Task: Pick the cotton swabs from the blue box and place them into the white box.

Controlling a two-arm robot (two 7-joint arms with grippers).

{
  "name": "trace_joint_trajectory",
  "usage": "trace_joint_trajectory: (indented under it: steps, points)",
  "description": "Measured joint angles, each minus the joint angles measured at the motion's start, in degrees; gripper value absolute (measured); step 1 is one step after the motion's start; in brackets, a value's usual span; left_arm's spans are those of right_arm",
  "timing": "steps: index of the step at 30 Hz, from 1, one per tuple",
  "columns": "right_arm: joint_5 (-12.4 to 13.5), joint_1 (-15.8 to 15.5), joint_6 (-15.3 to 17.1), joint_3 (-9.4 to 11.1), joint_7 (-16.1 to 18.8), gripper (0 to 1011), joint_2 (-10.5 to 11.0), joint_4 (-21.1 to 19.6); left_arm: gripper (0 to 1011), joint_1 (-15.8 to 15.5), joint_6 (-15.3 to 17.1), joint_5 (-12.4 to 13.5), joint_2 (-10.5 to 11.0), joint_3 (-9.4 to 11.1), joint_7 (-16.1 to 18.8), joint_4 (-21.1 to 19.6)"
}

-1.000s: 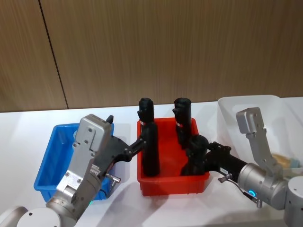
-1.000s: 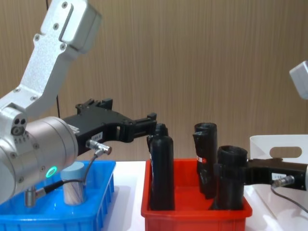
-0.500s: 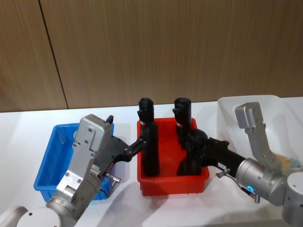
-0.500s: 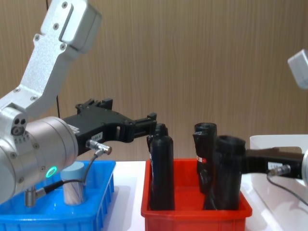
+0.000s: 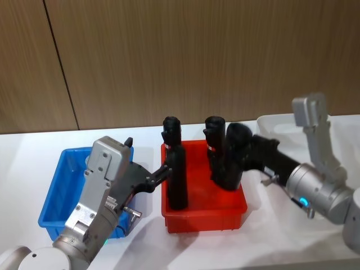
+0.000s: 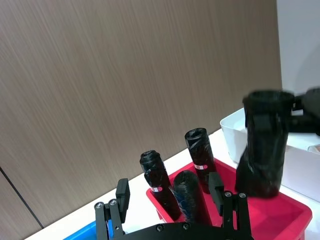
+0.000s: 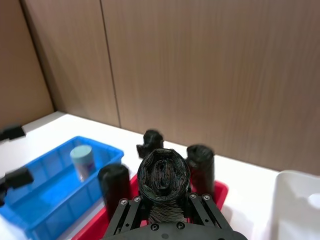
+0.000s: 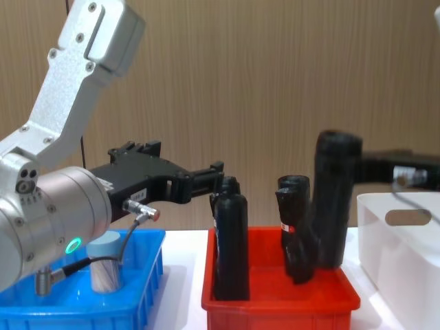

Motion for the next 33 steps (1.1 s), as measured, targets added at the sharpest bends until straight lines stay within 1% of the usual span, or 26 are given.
trace_joint_trajectory:
  steps: [9, 17, 20, 24, 28, 33]
  points:
    - [0.0, 0.7, 0.3, 1.7, -3.5, 341, 1.1, -3.2, 1004, 0.0, 0.0, 0.0, 0.0, 0.0, 0.0, 0.0]
    - [-1.0, 1.9, 0.1, 3.4, -6.7, 341, 2.4, -3.7, 1004, 0.0, 0.0, 0.0, 0.0, 0.0, 0.0, 0.0]
    - [-1.4, 2.4, -0.1, 3.9, -7.4, 341, 2.7, -3.3, 1004, 0.0, 0.0, 0.0, 0.0, 0.0, 0.0, 0.0]
    - [-2.2, 3.6, -0.6, 4.7, -8.7, 341, 3.1, -1.4, 1004, 0.0, 0.0, 0.0, 0.0, 0.0, 0.0, 0.0]
    - [-2.7, 4.3, -0.8, 5.0, -9.1, 341, 3.2, 0.0, 1004, 0.0, 0.0, 0.0, 0.0, 0.0, 0.0, 0.0]
    - [-3.6, 5.5, -1.2, 5.2, -9.5, 341, 3.1, 3.2, 1004, 0.0, 0.0, 0.0, 0.0, 0.0, 0.0, 0.0]
